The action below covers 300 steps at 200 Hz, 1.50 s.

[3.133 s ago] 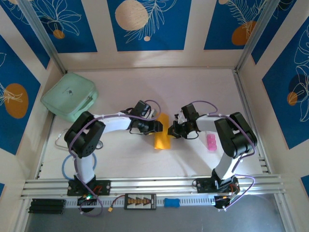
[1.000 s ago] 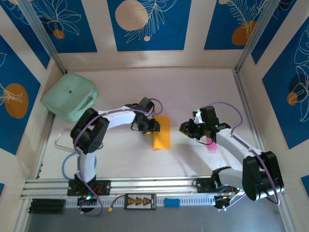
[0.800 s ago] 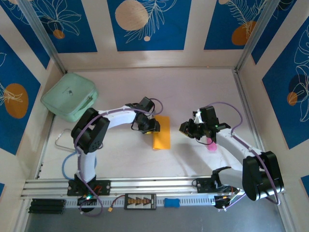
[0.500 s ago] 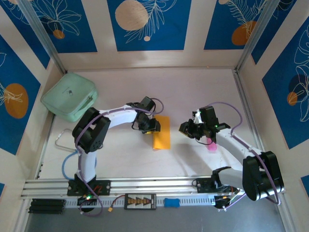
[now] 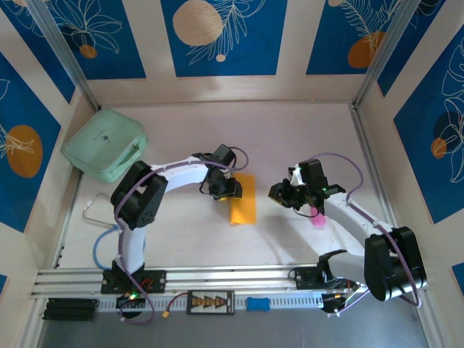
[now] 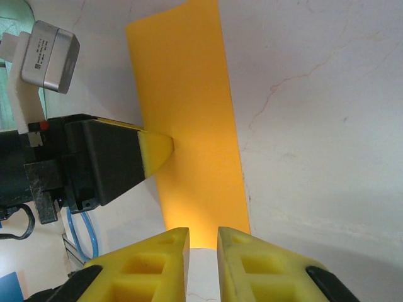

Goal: Fold a paper plane with a square sheet of paper (pick it up from the middle)
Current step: Hold the square sheet of paper at the center of the table.

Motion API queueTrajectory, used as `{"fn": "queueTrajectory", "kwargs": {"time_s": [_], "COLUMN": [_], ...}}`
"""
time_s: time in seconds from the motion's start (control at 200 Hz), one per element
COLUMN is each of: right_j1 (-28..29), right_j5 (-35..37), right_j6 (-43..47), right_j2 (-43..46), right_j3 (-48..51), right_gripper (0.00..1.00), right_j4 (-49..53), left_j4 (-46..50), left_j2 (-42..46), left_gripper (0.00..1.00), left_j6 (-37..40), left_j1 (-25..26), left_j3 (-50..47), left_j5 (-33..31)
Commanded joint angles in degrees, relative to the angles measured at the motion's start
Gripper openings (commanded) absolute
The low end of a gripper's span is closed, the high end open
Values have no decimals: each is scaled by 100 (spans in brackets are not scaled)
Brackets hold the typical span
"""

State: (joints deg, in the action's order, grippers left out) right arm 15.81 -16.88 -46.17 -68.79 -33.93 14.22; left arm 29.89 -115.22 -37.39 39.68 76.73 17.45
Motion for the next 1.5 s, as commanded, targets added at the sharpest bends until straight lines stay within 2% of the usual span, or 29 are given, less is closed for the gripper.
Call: {"fn": "queueTrajectory", "kwargs": {"time_s": [0.0,0.59,0.875,1.495], "right_j1": [50,80,419,979], "right_j5": [-25,-206,-176,-83], "right_j6": [-29,-22,-19,4], "right_j2": [-19,-156,-998,-2628], "right_j3": [18,39,-326,-1236], "right_gripper": [21,20,8,0], "right_j4": [28,-173,-574,-894], "left_j4": [225,176,162,144], "left_j2": [-458,-477,-497,-528], "left_gripper": [48,47,47,47], "left_j6": [32,19,64,82], "left_j1": [-37,-33,-38,-31], "left_j3": [-121,-140,-149,-158], "left_j5": [-744,-691,-673,-683]}}
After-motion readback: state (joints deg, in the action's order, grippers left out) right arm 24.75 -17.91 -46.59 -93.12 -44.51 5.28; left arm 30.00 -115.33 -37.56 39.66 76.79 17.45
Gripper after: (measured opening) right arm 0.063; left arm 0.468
